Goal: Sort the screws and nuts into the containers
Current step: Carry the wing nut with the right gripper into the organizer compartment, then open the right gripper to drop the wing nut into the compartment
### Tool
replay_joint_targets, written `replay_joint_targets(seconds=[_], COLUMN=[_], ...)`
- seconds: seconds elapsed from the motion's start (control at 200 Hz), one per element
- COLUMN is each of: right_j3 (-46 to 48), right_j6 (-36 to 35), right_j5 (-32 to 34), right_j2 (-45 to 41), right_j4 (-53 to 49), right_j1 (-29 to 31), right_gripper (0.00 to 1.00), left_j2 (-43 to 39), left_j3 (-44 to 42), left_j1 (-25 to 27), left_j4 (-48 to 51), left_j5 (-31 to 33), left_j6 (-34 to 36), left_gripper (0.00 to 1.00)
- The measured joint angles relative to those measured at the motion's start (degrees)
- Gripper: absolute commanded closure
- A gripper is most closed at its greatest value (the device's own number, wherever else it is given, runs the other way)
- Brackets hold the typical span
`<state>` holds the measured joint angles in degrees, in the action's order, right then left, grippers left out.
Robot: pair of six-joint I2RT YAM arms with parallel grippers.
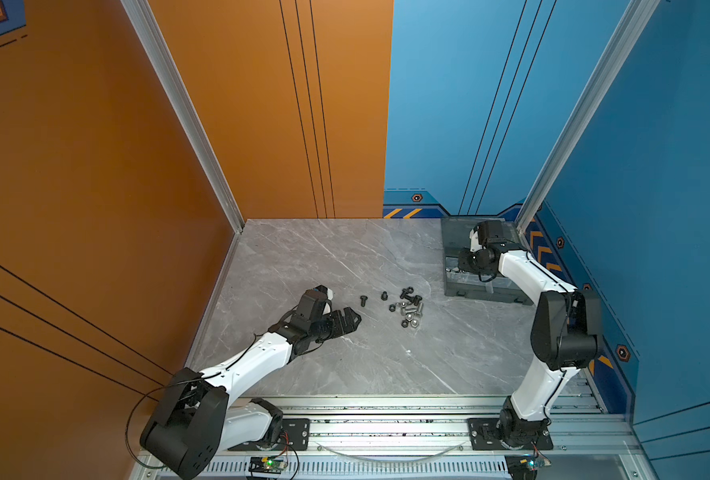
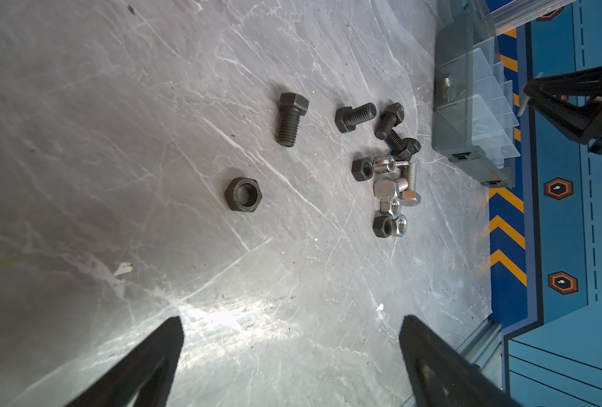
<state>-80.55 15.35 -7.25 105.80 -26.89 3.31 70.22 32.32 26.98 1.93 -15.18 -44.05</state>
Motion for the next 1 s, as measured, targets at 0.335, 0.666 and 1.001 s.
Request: replay_joint_targets(seconds=[0.335, 0.666, 1.001], right_j3=[-4.3, -5.7, -6.5], right_j6=[-1.5, -1.7, -2.4], right_j5=[2.4, 2.6, 2.9], right_j2=[5.1, 8.1, 9.2], right_j4=[-1.2, -1.3, -2.5], right_j1=[0.1, 0.3, 1.0], right_gripper=[1.00, 0.94, 0.52], left_j2=[0.0, 0.1, 0.1], left_j3=[0.0, 0.2, 0.2], left_j1=[0.2, 0.2, 0.2], left_j4=[0.2, 0.2, 0.2], left_j5=[0.1, 0.2, 0.2], left_j6=[0.0, 0.0, 0.0], left_gripper=[0.03, 0.02, 0.02])
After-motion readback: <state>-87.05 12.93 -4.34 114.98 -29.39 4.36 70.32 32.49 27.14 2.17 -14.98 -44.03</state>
